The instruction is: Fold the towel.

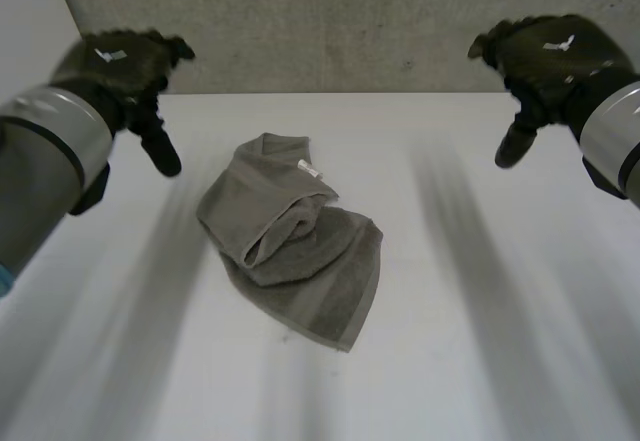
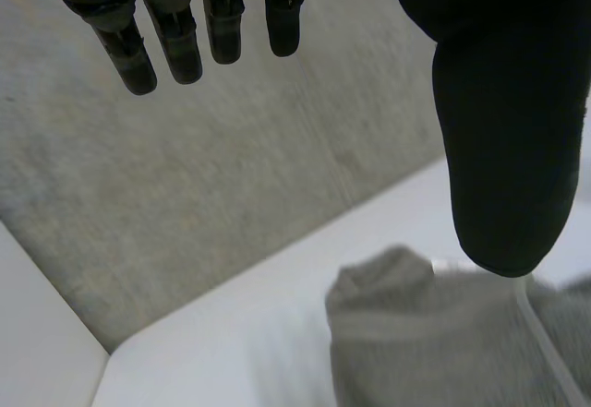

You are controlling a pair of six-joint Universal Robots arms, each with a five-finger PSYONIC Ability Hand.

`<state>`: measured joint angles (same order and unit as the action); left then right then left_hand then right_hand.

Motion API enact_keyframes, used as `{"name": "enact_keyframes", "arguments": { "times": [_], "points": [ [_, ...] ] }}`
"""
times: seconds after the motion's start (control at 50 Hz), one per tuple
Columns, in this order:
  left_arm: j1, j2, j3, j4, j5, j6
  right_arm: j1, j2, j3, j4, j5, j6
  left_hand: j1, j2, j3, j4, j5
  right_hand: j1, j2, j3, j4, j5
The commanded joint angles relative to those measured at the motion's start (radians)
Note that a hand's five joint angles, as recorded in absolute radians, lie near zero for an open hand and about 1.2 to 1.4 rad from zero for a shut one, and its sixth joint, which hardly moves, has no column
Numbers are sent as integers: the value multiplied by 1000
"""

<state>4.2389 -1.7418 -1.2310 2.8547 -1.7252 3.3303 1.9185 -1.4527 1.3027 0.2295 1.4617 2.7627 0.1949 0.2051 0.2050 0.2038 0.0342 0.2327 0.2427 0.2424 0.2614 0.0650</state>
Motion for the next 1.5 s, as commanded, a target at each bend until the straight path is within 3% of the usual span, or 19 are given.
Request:
{"name": "enact_keyframes", "arguments": {
  "times": [0.02,0.24,0.3,0.32,0.38,0.56,0.74,0.9,0.92,0.94,0.96,0.98,1.14,1.34,1.38,1.42,1.44,1.46,1.5],
  "points": [
    [-16,-113,-45,8,56,155,4,18,29,17,-9,-193,66,55,55,57,52,-58,-68,-68,-87,-65],
    [-47,-360,-54,86,196,163,2,74,43,17,-15,-198,177,167,167,168,163,-58,-68,-68,-87,-65],
    [-57,-403,-53,150,197,163,2,94,44,16,-14,-198,588,578,578,579,574,-58,-68,-68,-87,-65],
    [-63,-415,-53,191,197,163,0,101,44,14,-14,-198,890,880,880,882,877,-58,-68,-68,-87,-65],
    [-85,-420,-50,273,199,163,2,110,43,11,-14,-199,1201,1191,1191,1192,1187,-58,-68,-68,-87,-65],
    [-189,-375,143,296,184,124,-10,107,29,10,-12,-196,1201,1191,1191,1192,1188,-58,-68,-68,-87,-65],
    [-232,-234,531,252,53,-124,-10,94,29,10,-15,-192,1201,1191,1191,1192,1188,-58,-68,-68,-87,-65],
    [-237,-203,487,123,41,-132,-12,86,26,8,-15,-193,1201,1191,1191,1192,1188,-58,-68,-68,-87,-65],
    [-232,-209,431,97,45,-129,-10,86,26,10,-15,-193,801,790,791,792,787,-58,-68,-68,-87,-65],
    [-232,-209,430,97,46,-129,-10,86,26,10,-15,-193,797,786,787,788,783,-58,-68,-68,-87,-65],
    [-223,-225,368,83,46,-115,-10,86,26,10,-18,-193,410,400,400,401,396,-58,-68,-68,-87,-65],
    [-214,-248,316,78,49,-80,-9,86,26,11,-20,-193,322,312,312,313,308,-58,-68,-68,-87,-65],
    [-133,-399,118,97,52,168,-3,86,32,11,-20,-195,66,55,56,57,52,-58,-68,-68,-87,-65],
    [-126,-553,85,166,52,230,-3,89,39,10,-21,-196,95,85,85,86,81,-58,-68,-68,-87,-65],
    [-126,-576,96,166,52,232,-3,92,43,8,-20,-198,151,141,141,142,137,-58,-68,-68,-87,-65],
    [-126,-616,131,164,50,232,-3,95,46,10,-18,-199,547,537,537,538,534,-58,-68,-68,-87,-65],
    [-126,-616,131,164,50,232,-3,95,46,10,-18,-199,550,540,540,541,536,-58,-68,-68,-87,-65],
    [-126,-628,152,161,50,232,-3,97,46,8,-18,-199,1050,1040,1040,1041,1036,-58,-68,-68,-87,-65],
    [-128,-628,174,163,46,230,-3,97,46,8,-18,-201,1200,1190,1190,1191,1186,-58,-68,-68,-87,-65]
  ]
}}
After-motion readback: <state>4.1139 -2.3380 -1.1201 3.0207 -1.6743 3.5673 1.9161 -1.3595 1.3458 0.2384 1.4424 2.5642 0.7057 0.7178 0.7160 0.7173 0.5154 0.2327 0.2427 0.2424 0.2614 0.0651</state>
